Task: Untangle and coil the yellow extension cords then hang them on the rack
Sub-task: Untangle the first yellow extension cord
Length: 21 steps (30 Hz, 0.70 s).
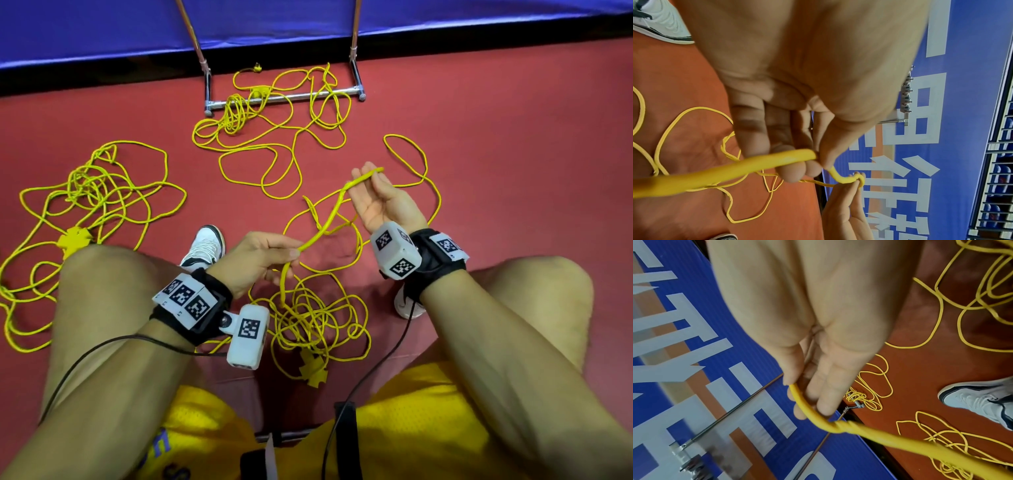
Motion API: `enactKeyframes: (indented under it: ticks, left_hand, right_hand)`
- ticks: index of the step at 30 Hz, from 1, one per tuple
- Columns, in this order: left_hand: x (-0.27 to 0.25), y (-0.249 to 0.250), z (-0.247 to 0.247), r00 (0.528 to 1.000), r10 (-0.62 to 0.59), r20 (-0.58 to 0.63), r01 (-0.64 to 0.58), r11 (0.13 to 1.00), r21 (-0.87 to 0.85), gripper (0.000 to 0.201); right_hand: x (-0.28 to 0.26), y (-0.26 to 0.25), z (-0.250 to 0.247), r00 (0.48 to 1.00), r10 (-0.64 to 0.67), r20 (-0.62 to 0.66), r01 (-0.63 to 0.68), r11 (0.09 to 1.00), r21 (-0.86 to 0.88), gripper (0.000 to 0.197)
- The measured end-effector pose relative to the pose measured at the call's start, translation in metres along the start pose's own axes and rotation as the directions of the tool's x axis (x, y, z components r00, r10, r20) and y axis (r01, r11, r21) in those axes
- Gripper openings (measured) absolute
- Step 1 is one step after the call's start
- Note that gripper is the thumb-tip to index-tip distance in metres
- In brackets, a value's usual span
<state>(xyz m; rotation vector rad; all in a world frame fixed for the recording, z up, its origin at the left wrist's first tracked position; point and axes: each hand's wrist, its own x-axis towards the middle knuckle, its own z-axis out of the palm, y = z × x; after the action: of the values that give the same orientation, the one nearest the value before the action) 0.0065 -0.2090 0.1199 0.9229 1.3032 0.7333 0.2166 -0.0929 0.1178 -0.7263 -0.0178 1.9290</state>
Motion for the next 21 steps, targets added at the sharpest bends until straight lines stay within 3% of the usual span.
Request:
enactKeyframes:
  ticks: [5, 9, 13, 17, 21]
  left_hand:
    - [0.0, 0.003, 0.0, 1.0, -0.013, 0.023, 0.013, 1.0, 0.024, 0.017]
    - [0.001, 0.005, 0.003, 1.0, -0.01, 0.014, 0.009, 0.998, 0.064, 0.014]
    - [0.002, 0.005, 0.004, 1.0, -0.004, 0.028, 0.002, 0.996, 0.093, 0.012]
    - [0.002, 0.004, 0.01, 0.998, -0.01, 0.064, 0.001, 0.99, 0.142, 0.008]
    - [0.003, -0.001, 0.011, 0.999, -0.011, 0.05, 0.003, 0.987, 0.163, 0.013]
  right_hand:
    - [0.0, -0.005, 0.002, 0.995, -0.102, -0.022, 0.102, 0.995, 0.005, 0.012]
    - [0.005, -0.008, -0.002, 0.959, -0.259, -0.118, 0.224, 0.942, -0.248, 0.017]
    - [0.011, -0.009, -0.003, 0.885, -0.449, -0.127, 0.325, 0.789, -0.522, 0.026]
    - [0.016, -0.006, -0.009, 0.849, -0.487, -0.203, 0.267, 0.729, -0.631, 0.038]
    - [0.02, -0.007, -0.016, 0.871, -0.371, -0.322, 0.083, 0.757, -0.648, 0.035]
